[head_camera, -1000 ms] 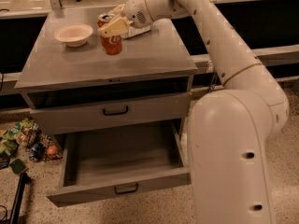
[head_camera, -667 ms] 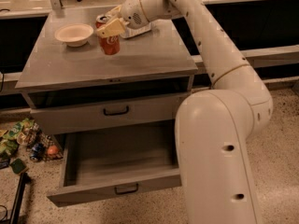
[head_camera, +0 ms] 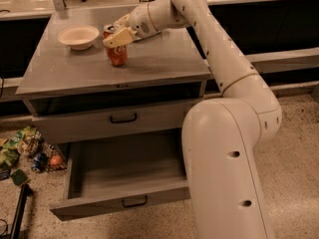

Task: Pick coke can from middle drawer and place on counter

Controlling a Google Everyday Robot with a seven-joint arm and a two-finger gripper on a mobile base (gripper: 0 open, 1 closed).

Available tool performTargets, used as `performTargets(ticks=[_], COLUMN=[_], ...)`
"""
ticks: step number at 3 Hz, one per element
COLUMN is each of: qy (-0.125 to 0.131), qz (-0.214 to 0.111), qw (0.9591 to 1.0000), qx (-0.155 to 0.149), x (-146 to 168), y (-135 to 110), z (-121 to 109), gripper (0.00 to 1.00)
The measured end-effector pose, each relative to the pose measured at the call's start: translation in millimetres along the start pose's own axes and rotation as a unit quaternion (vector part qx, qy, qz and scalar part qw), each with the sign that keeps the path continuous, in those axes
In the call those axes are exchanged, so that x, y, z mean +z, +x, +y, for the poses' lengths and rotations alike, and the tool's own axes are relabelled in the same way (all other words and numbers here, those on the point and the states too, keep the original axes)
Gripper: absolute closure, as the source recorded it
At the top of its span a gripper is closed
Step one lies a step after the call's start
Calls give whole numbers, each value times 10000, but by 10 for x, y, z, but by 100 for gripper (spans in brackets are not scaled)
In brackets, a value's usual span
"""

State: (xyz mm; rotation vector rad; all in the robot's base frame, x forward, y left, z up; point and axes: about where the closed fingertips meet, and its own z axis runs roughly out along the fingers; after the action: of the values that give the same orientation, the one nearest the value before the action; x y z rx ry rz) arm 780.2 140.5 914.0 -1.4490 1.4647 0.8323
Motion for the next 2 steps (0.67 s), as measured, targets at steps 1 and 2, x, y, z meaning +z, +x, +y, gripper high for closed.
performTargets(ticks=[1,2], qy=[-17,4], qz=[-62,-295], qw=[10000,9996], qx=[27,-3], x=[37,2], y=[85,73], z=[4,37], gripper=[2,0])
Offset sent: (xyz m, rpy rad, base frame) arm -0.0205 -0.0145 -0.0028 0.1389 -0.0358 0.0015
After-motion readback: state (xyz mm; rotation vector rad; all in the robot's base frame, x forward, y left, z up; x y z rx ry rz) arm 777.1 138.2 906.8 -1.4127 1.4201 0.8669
